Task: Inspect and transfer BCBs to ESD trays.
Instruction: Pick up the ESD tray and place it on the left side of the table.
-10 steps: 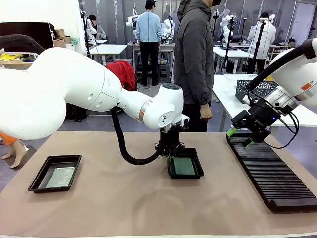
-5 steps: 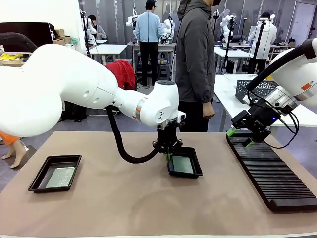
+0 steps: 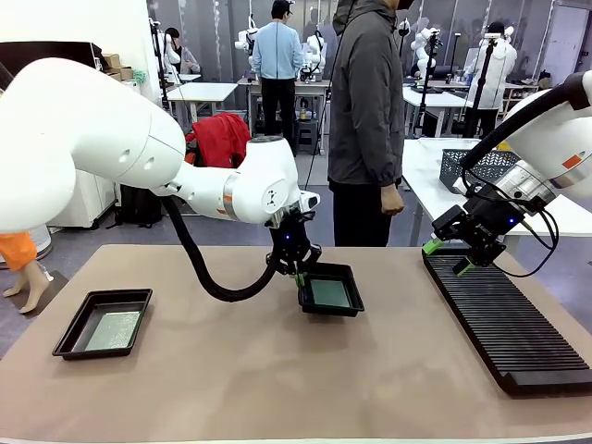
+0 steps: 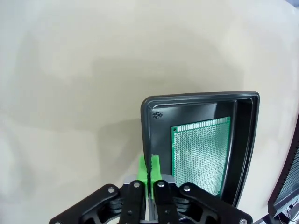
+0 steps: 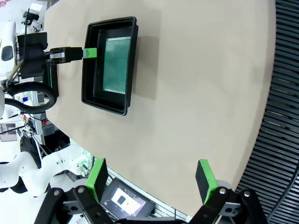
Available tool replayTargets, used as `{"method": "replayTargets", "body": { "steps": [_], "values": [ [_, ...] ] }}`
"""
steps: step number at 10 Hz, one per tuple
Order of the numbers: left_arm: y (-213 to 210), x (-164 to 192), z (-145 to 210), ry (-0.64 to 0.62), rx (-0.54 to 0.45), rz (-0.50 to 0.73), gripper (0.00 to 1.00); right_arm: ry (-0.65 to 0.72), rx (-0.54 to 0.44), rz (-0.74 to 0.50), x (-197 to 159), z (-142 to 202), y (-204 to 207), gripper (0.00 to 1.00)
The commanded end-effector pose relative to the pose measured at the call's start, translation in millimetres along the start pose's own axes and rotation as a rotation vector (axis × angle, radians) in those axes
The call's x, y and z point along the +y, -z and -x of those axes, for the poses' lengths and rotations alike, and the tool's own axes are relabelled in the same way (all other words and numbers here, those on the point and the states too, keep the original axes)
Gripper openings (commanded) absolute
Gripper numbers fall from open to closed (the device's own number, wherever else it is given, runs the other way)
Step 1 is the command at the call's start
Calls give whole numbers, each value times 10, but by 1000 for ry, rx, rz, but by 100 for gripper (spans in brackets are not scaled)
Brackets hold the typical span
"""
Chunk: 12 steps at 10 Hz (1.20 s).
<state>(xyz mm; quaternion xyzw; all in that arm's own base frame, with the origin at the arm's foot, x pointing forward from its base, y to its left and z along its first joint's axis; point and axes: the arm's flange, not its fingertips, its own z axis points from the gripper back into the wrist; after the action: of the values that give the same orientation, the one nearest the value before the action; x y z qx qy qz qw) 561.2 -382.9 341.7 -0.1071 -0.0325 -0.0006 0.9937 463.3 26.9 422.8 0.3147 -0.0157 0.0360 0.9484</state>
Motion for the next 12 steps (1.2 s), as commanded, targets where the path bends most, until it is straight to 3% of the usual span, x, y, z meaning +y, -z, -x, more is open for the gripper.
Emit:
{"method": "replayTargets", "body": {
  "steps": [1,5,12],
  "values": [
    [-76,195,95,37,-10,64,3,24,-11,5,23,1,5,100],
    [-234,632,182,107,-92,89,3,24,-11,5,23,1,5,100],
    [-388,2048,217,37,-102,133,3,24,-11,5,23,1,5,100]
  ]
}}
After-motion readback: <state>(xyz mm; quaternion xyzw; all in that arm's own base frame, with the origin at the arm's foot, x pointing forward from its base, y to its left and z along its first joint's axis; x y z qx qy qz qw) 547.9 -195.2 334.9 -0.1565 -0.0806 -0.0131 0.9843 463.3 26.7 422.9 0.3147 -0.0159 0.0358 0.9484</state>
